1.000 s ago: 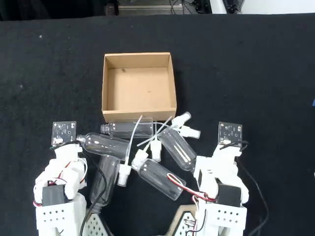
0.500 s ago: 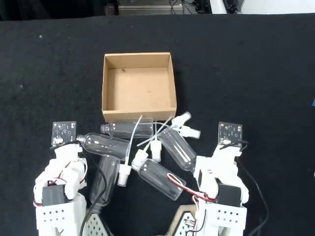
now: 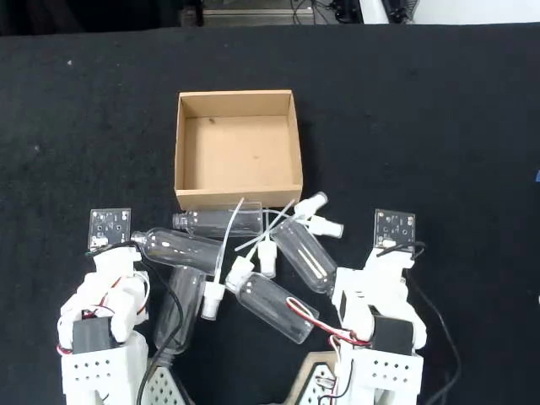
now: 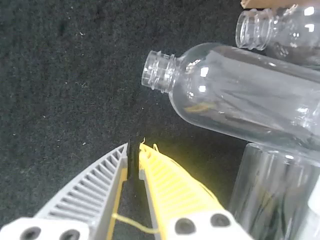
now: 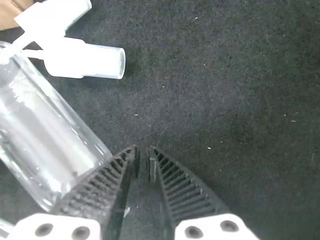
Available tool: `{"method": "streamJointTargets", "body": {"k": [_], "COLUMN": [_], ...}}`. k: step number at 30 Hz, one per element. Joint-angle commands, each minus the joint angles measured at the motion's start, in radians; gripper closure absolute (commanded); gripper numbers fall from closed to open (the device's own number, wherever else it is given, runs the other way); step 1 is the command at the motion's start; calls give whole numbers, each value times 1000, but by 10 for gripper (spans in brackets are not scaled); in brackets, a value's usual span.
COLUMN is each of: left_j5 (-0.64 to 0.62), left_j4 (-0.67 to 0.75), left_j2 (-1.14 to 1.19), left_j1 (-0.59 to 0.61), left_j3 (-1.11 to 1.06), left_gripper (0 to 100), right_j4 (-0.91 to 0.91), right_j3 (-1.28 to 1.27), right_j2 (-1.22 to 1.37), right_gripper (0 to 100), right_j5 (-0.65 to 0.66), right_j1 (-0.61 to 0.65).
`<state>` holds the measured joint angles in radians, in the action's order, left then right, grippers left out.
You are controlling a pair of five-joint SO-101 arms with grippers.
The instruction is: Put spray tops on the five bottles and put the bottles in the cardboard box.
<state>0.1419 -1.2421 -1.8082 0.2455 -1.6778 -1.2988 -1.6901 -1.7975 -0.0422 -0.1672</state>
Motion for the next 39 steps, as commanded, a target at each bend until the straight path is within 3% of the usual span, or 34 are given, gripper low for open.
{"method": "streamJointTargets", "body": {"k": [1, 4, 9, 13, 17, 19, 25, 29, 32, 39], "left_j5": [6, 46, 350, 459, 457, 457, 456, 454, 387, 219], "left_j4": [-12, 44, 235, 288, 252, 215, 115, 89, 97, 86], "left_j2": [-14, -15, -15, -15, -15, -14, -9, -8, 21, 440], "left_j1": [-13, 13, 194, 259, 277, 277, 260, 232, 220, 142], "left_j3": [-22, -13, 15, 18, 82, 153, 375, 435, 444, 608], "left_gripper": [970, 970, 970, 970, 970, 970, 968, 858, 801, 796], "right_j4": [2, 54, 245, 344, 345, 311, 218, 199, 199, 265], "right_j3": [7, 7, 7, 8, 15, 18, 99, 170, 177, 58], "right_j2": [-99, -99, -99, -97, -96, -96, -97, -97, -96, -97], "right_gripper": [987, 986, 986, 986, 985, 985, 985, 939, 867, 858], "right_j5": [6, 6, 6, 91, 381, 460, 468, 468, 468, 385], "right_j1": [-17, 6, 8, 6, 5, 5, 11, 12, 12, 12]}}
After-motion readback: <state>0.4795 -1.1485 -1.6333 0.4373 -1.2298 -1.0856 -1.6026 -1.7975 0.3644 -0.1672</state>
